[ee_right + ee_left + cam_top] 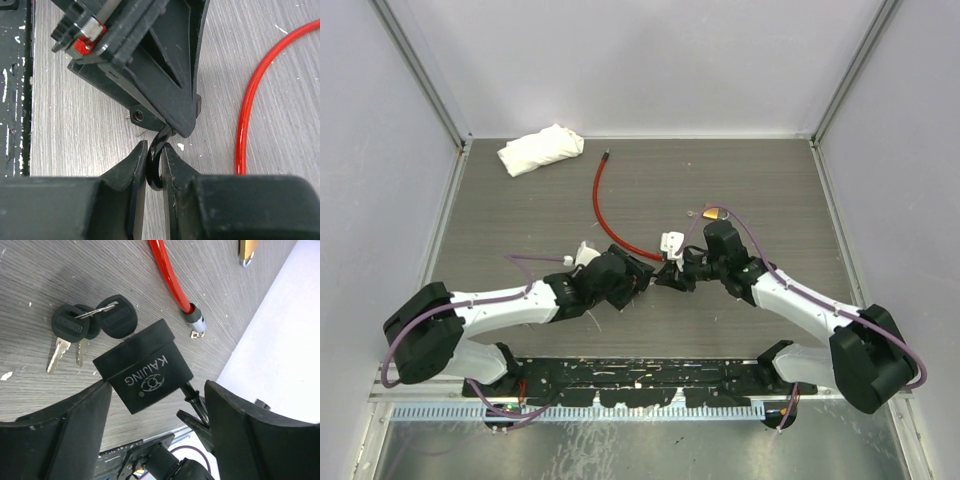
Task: Lock with the key
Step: Lock the lock.
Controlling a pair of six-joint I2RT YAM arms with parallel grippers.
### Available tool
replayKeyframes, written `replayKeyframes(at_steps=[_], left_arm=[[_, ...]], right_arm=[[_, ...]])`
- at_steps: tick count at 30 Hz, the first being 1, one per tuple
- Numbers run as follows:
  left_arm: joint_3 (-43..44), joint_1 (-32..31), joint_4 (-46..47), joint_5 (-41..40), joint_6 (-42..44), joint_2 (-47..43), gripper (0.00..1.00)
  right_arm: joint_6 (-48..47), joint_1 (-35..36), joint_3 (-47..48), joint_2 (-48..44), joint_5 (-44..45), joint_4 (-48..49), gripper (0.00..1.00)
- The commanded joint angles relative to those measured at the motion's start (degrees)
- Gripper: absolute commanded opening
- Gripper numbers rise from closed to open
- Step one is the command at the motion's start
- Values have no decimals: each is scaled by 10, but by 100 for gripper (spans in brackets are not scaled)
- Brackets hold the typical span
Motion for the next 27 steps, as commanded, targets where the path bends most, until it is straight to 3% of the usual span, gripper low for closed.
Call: replayKeyframes(at_steps=[1,8,12,13,19,27], left_arm=[[-17,2,41,-18,29,-36,80],[-65,2,82,-28,66,-83,87],[-124,1,196,-17,136,-113,87],[-143,1,234,-13,160,-121,91],[-217,2,391,21,406,-165,94],[-268,3,456,161,806,-219,99]], right_arm=[[40,-10,32,4,-68,53,1],[72,-33,33,14,-92,68,1],[83,-43,35,17,-104,69,1],[83,-43,34,17,-107,69,1],[81,-47,37,21,-119,65,1],[64,-53,48,16,-143,37,1]])
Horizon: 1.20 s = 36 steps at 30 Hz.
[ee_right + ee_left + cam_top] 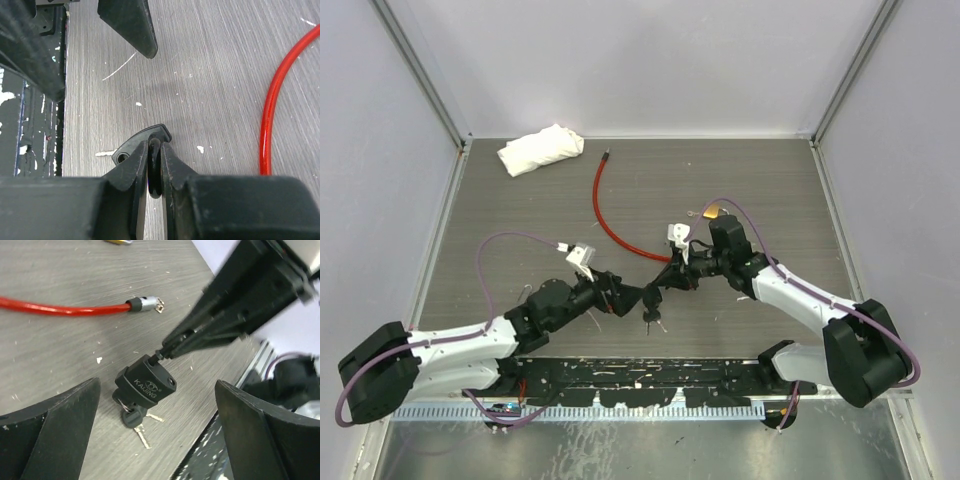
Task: Lock with the key
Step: Lock the lock.
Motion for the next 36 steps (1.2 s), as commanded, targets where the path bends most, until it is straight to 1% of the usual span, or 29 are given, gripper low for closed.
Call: replayKeyframes(at_steps=[1,4,6,8,10,12,16,20,24,30,35,36], left_arm=[[-40,2,113,83,283,-19,99],[-52,4,125,103,339,-11,98],[-52,13,136,133,354,5,98],[-54,31,170,170,354,34,98],[-59,47,223,205,352,73,98],[-60,58,285,233,351,125,98],[-43,70,388,286,368,264,98],[-25,75,482,323,416,368,99],[12,78,486,369,419,406,99],[47,79,486,432,394,421,99],[78,91,486,483,344,455,88],[84,93,486,492,333,461,83]], right_arm=[[-8,-6,41,-13,-55,30,1],[-19,-8,43,-17,-67,21,1],[-29,-10,45,-18,-78,11,1],[-39,-12,46,-22,-87,3,1],[-47,-14,47,-24,-97,-6,1],[-55,-15,49,-26,-103,-12,1],[-71,-16,51,-26,-115,-27,1],[-87,-18,54,-27,-124,-43,1],[-104,-18,54,-30,-134,-55,1],[-127,-18,57,-33,-138,-70,1],[-136,-18,58,-37,-147,-78,1],[-138,-18,58,-37,-147,-80,1]])
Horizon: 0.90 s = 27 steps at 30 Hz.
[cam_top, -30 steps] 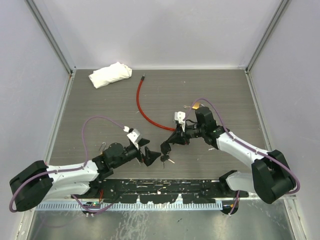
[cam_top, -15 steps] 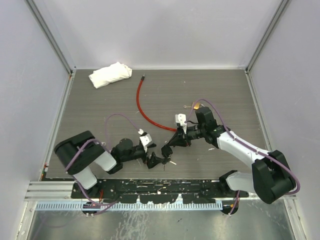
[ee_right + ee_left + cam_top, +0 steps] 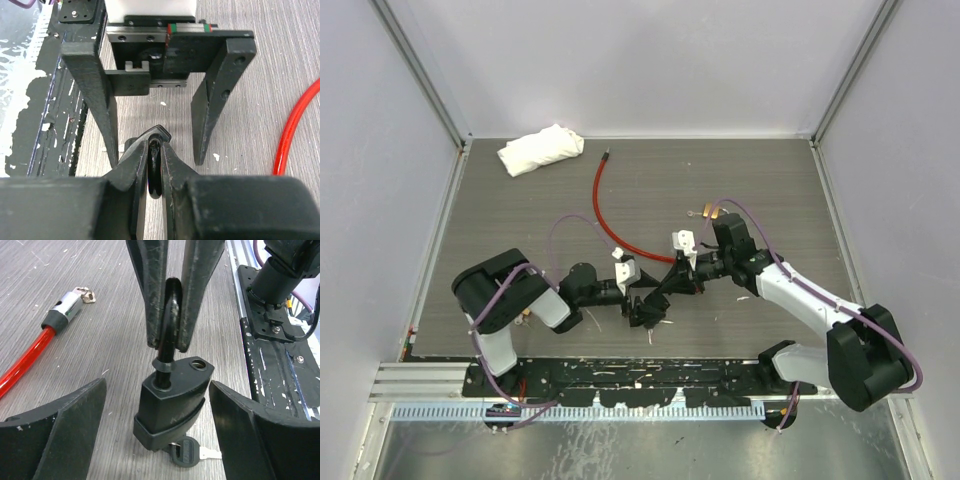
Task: Lock with the key
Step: Lock the lock.
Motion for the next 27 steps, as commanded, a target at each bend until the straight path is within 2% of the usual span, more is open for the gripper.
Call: replayKeyframes(at_steps=[1,5,12,17,19,20,23,27], left_arm=[[34,12,48,68,-46,26,79],[54,21,48,90,-76,40,63],[53,35,48,109,-91,47,47],[43,37,48,89,-83,43,14],[36,36,40,72,-71,35,3],[34,36,32,63,-65,30,0],[29,36,-16,40,-37,7,0],[32,34,-137,17,18,-54,0]], right_arm=[[-19,0,35,-26,-46,17,1],[-25,-1,37,-26,-47,10,1],[-39,0,40,-28,-44,-5,1],[-74,0,52,-18,-35,-46,1],[-94,1,60,-9,-24,-71,1],[-108,1,65,-5,-18,-85,2],[-141,3,85,14,10,-132,9],[-155,6,113,34,62,-174,29]])
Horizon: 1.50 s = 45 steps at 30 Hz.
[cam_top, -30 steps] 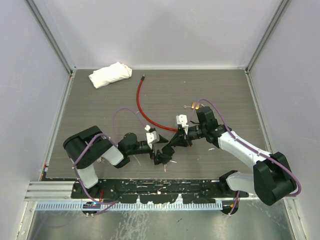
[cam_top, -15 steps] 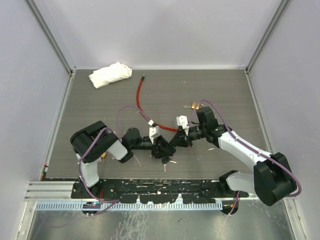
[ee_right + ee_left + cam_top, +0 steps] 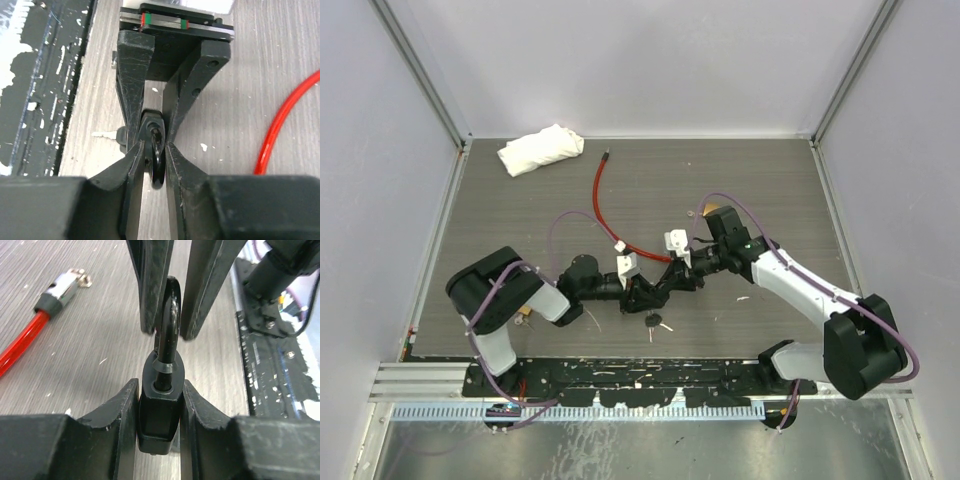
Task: Lock with the key
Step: Lock the lock.
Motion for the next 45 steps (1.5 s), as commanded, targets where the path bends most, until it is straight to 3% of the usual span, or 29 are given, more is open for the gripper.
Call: replayKeyframes(at_steps=[1,6,8,12,18,26,31,35,40,42,45], left_arm=[[1,4,-132,-59,84,-80,0],[25,-8,-311,-85,168,-137,0],[28,-11,-349,-99,187,-152,0],[27,-16,-375,-110,207,-170,0],[28,-21,-371,-120,215,-169,0],[17,-22,-330,-133,207,-155,0],[12,-22,-318,-134,203,-155,0],[4,-22,-304,-136,199,-153,0],[-6,-22,-282,-137,192,-149,0],[-6,-22,-280,-136,187,-147,0],[-2,-21,-286,-129,174,-148,15]], right_arm=[[-41,2,56,9,43,-58,34],[-40,2,67,0,63,-74,60],[-42,2,66,-8,63,-73,67],[-50,3,51,-5,52,-65,71],[-63,9,23,17,45,-34,69],[-65,34,11,48,53,-18,55],[-46,50,11,65,61,4,40],[-39,52,20,71,61,2,21],[-34,52,22,72,67,3,18],[-35,52,28,73,65,-5,6],[-41,52,38,65,57,-19,1]])
